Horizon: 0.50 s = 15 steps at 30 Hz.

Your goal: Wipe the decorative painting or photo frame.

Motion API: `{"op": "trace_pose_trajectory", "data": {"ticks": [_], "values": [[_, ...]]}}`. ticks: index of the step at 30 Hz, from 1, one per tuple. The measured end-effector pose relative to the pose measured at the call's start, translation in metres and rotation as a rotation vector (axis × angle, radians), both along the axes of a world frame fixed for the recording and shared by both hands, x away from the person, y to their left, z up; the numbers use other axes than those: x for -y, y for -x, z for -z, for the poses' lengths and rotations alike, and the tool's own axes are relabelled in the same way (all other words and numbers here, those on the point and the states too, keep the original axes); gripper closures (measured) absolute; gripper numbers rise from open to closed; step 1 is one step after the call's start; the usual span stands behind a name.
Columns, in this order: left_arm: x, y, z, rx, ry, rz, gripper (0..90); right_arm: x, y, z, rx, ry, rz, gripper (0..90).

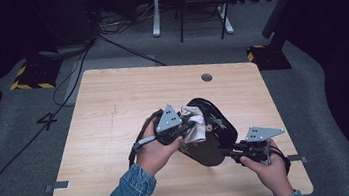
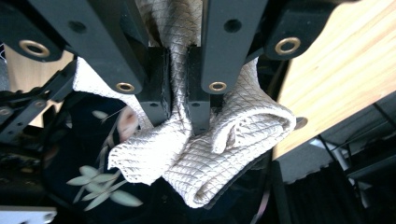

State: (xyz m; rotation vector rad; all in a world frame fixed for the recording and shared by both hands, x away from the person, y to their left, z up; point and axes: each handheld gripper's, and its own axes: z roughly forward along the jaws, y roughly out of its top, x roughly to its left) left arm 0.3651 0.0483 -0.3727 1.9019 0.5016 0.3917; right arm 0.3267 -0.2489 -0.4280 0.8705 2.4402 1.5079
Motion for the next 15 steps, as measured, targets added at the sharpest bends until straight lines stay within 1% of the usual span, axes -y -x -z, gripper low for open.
{"op": "trace_pose_trajectory", "data": {"ticks": [4,10,15], "values": [[-0.005,-0.003,0.002,-0.010,-0.004,-0.012,82.7,0.000,0.000,0.000,0.000,-0.001,0.000,78.9],[-0.015,-0.008,0.006,-0.020,-0.014,-0.044,82.7,0.000,0.000,0.000,-0.001,-0.001,0.000,78.8],[-0.019,-0.010,0.009,-0.032,-0.012,-0.054,82.7,0.000,0.000,0.000,-0.002,-0.001,0.001,78.8]]}}
